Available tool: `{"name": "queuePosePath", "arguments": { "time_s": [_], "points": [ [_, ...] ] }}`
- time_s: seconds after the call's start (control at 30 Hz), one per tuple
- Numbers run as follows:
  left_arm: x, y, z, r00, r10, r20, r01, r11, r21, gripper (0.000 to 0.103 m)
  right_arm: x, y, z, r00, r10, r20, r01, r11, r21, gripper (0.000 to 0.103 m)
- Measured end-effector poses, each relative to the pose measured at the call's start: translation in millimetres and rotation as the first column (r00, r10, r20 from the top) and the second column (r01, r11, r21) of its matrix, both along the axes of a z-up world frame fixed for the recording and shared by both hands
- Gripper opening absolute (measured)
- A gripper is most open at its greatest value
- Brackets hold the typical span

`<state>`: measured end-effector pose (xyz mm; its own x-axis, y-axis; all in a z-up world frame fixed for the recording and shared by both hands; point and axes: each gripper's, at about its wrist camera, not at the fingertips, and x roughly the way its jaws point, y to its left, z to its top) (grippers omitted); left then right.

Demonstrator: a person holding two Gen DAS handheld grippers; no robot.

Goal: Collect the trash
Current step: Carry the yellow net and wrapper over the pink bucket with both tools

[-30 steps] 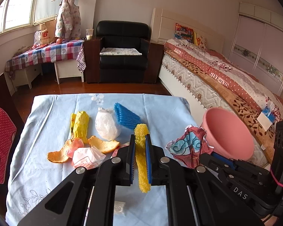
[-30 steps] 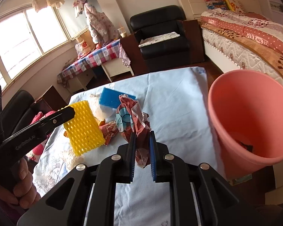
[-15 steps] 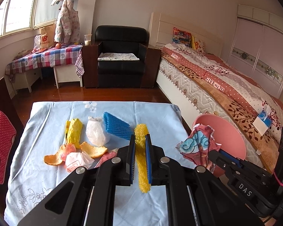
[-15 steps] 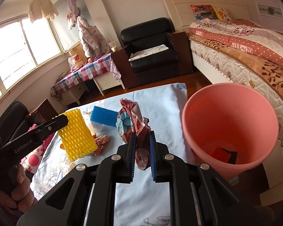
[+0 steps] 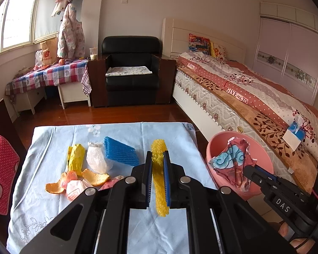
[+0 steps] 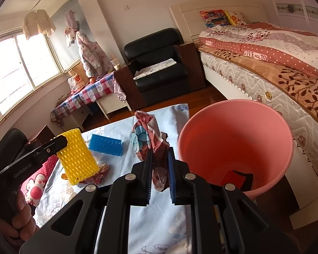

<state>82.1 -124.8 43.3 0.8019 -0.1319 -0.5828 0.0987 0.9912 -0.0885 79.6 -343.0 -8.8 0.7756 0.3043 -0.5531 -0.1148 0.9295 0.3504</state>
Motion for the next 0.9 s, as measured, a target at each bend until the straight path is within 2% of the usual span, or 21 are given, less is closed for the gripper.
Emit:
{"name": "queuePosePath", "arguments": {
  "time_s": [0.47,0.9],
  "points": [
    [6,-36,2,0.999,-0.047,0.018,0.046,0.998,0.041,0.009,1,-36,-1,0.997,-0.072,0.007,0.071,0.997,0.023,0.014],
    [21,-84,-2,0.991,-0.130,0.018,0.129,0.990,0.056,0.009,2,-67,-10,0.989,-0.149,-0.004,0.149,0.989,0.021,0.014]
  ]
}}
